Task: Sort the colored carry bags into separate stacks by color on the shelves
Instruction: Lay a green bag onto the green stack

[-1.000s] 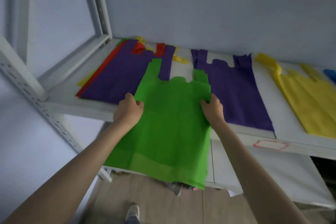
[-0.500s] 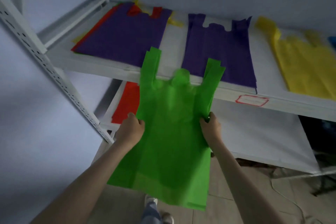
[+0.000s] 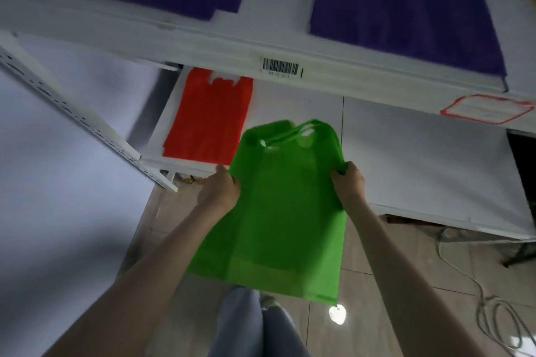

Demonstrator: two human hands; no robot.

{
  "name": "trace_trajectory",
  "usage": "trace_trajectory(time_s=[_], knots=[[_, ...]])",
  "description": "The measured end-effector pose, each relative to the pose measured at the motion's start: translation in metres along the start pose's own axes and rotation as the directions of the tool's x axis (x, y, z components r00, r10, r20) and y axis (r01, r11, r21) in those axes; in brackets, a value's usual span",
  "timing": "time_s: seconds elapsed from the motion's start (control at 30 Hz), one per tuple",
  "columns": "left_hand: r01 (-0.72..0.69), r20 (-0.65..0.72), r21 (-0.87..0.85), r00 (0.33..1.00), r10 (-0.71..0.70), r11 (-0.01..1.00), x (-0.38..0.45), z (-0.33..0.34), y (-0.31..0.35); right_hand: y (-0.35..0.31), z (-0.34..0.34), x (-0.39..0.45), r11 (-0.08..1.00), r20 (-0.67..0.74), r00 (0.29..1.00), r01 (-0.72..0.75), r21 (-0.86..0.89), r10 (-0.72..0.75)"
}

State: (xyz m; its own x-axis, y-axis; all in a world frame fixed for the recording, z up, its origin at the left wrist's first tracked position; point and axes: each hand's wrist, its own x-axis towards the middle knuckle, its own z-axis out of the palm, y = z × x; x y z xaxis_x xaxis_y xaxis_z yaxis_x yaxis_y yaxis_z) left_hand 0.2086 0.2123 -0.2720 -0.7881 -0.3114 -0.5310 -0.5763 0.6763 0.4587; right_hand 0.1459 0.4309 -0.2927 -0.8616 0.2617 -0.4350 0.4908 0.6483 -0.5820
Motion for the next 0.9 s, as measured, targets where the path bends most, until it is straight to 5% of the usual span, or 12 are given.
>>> trace_trajectory(time_s=[0.2,0.37,0.57,0.9], knots=[[-0.121,-0.015,0.0,0.993,0.121,0.993,0.105,0.024,0.024,-0.018,0.035,0.108,0.994,0.01,0.999,0.033,-0.107,-0.032],[-0.296,-0.238,-0.129,0.936,0.26,0.946,0.224,0.039,0.069,-0.056,0.044,0.226,0.977,-0.268,0.94,0.203,-0.065,-0.213],[-0.282,-0.186,-0.069,0.946,0.266,0.957,0.345,0.157,0.019,0.042,0.133,0.347,0.989,-0.192,0.971,0.134,-0.067,-0.145],[-0.234,-0.2,0.119,0.946,0.254,0.965,0.371,0.201,-0.017,0.086,0.175,0.344,0.994,-0.181,0.977,0.105,-0.037,-0.11]])
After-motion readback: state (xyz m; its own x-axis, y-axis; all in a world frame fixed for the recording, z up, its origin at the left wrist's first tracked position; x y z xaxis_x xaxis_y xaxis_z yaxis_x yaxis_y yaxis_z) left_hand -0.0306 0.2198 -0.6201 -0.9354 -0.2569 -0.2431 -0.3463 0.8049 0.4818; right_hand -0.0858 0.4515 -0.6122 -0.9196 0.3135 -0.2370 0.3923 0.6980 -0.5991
